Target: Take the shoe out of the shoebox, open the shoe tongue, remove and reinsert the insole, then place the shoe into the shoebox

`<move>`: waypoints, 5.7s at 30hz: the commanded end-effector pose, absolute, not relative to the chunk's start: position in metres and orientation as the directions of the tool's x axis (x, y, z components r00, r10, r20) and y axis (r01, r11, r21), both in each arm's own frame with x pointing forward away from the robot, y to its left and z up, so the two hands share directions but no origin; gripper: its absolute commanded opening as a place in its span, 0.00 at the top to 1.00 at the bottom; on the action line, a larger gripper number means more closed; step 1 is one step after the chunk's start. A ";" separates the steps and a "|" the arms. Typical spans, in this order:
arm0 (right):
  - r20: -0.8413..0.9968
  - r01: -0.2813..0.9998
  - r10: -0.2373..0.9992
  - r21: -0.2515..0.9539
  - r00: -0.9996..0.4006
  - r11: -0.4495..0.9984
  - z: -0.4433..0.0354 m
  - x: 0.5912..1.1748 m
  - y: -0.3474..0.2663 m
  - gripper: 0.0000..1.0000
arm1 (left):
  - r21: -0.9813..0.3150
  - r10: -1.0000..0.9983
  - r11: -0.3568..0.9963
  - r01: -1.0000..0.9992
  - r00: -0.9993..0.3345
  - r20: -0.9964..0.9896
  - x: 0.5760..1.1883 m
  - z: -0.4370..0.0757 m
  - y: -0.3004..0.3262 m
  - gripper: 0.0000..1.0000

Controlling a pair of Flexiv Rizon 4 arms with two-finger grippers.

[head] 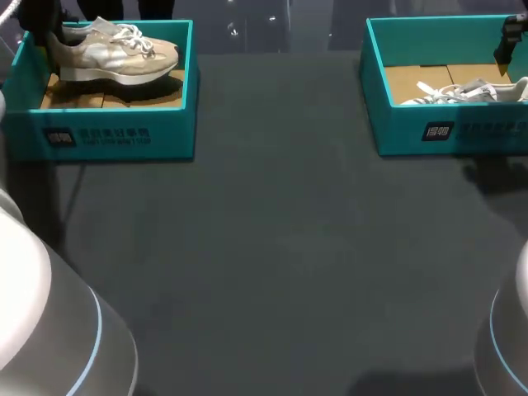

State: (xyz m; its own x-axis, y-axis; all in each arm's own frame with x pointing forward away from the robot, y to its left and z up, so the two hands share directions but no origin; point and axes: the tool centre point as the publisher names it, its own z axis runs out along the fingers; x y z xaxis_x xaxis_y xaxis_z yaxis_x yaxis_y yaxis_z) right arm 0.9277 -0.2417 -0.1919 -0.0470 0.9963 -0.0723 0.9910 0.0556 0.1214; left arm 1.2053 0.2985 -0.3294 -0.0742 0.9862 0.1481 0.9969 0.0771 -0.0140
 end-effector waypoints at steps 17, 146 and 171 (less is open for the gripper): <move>-0.073 0.991 0.996 0.123 -0.047 0.055 -0.192 0.927 -0.241 0.00 | 0.107 0.974 0.147 0.983 -0.163 0.156 1.177 -0.218 0.286 1.00; -0.073 0.991 0.996 0.123 -0.047 0.055 -0.192 0.927 -0.241 0.00 | 0.085 0.986 -0.005 0.996 -0.009 0.164 0.693 -0.326 -0.111 1.00; -0.073 0.991 0.996 0.123 -0.047 0.055 -0.192 0.927 -0.241 0.00 | 0.055 0.981 -0.064 0.996 0.053 0.188 0.708 -0.370 -0.126 1.00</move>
State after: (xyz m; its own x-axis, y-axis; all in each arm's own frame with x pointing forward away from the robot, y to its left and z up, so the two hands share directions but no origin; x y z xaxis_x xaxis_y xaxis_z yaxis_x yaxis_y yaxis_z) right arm 0.9277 -0.2416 -0.1918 -0.0469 0.9963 -0.0724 0.9910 0.0555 0.1214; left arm 0.7068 -0.1191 -0.3649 0.0538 0.9827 0.1773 0.9964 -0.0645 0.0548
